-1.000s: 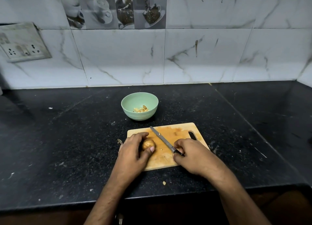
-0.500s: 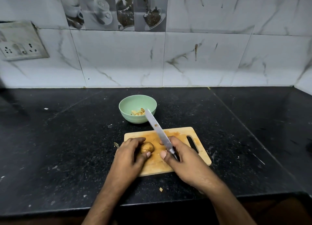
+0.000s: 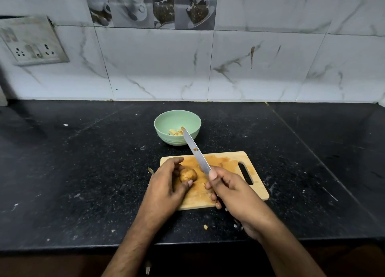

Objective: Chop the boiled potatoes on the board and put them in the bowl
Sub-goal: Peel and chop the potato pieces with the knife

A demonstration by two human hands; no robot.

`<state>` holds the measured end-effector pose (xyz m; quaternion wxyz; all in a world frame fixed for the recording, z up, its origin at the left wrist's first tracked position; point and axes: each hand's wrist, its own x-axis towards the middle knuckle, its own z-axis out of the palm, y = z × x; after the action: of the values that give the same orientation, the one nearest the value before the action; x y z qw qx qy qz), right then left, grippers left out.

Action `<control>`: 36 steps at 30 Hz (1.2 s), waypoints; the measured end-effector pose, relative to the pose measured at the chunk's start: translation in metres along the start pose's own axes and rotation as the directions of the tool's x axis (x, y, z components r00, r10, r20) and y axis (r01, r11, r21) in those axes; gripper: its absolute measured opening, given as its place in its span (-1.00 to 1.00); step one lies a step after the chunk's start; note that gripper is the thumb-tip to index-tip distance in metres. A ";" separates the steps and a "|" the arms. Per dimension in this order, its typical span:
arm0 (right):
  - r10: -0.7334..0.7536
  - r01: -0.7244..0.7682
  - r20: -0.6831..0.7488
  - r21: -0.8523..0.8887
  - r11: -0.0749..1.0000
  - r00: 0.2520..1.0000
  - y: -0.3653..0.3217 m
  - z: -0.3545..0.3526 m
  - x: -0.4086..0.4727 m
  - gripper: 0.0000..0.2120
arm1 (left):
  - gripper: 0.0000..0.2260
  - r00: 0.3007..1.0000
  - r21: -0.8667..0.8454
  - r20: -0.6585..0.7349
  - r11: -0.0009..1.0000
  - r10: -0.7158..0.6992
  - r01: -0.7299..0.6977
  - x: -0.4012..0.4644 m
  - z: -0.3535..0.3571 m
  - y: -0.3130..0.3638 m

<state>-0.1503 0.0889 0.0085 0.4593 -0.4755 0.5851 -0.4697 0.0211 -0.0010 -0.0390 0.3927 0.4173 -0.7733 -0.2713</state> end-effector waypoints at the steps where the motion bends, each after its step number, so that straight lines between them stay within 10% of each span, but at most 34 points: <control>1: 0.046 -0.045 -0.017 0.074 0.996 0.999 0.000 0.002 0.000 -0.72 | -0.51 1.000 -0.004 0.001 1.000 -0.005 0.005 0.000 -0.001 0.001; 8: 0.088 -0.108 0.067 0.405 0.908 0.994 0.001 -0.002 0.002 -0.75 | -0.47 1.000 -0.024 0.001 0.999 -0.027 0.027 0.000 -0.002 0.001; 18: -0.067 0.057 -0.075 -0.132 0.990 0.995 -0.004 -0.001 -0.001 -0.87 | -0.44 0.999 -0.036 -0.006 0.999 -0.041 0.041 0.001 -0.001 0.000; 36: -0.087 0.014 -0.045 -0.817 0.577 0.995 -0.006 0.015 -0.010 -0.73 | -0.68 0.996 -0.008 -0.027 0.996 -0.088 0.088 0.001 -0.002 0.000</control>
<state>-0.1335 0.0966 0.0133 0.1523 -0.6305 0.7395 -0.1801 0.0229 -0.0024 -0.0375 0.3922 0.4536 -0.7478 -0.2851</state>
